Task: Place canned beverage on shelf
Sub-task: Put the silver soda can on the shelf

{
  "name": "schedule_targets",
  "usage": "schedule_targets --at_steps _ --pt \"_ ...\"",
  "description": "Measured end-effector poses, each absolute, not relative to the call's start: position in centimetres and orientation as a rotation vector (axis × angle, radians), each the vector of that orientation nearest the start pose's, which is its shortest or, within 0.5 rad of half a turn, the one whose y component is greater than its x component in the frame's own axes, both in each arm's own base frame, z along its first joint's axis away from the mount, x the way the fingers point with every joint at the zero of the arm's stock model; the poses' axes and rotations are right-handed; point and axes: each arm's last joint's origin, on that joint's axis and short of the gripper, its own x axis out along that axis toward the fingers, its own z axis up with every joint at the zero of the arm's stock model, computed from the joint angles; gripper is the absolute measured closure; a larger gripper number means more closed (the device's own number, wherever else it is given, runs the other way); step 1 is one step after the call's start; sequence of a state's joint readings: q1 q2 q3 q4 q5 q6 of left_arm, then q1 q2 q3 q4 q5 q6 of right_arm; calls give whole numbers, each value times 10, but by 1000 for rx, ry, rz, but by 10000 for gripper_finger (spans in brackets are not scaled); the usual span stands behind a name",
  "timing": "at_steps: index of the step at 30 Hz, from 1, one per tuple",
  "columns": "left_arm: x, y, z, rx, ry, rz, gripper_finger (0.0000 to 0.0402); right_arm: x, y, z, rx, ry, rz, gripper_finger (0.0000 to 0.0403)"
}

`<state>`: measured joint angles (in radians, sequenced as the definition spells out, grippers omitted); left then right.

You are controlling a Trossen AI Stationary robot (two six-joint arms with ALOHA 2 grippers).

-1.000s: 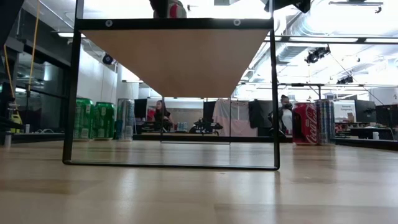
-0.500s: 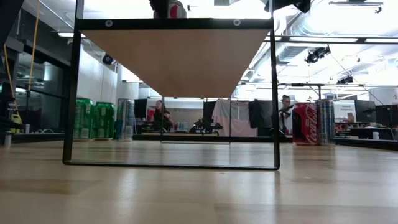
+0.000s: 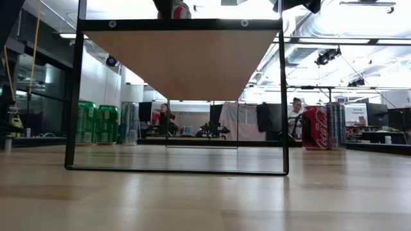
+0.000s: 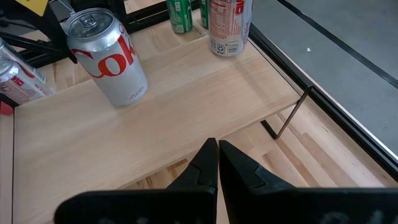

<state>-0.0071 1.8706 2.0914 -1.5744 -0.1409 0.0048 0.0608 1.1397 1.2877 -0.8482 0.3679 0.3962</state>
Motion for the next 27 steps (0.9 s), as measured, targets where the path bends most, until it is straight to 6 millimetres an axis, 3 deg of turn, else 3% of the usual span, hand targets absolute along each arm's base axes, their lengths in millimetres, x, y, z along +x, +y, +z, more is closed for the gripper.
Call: schedule_targets --at_steps 12,19,27 --pt "344 1 378 98 1334 107 79 216 3 378 227 616 -424 403" --pt "335 2 411 73 1203 85 76 216 3 378 225 617 -423 403" --pt "305 2 446 42 1049 102 76 216 3 378 225 617 -423 403"
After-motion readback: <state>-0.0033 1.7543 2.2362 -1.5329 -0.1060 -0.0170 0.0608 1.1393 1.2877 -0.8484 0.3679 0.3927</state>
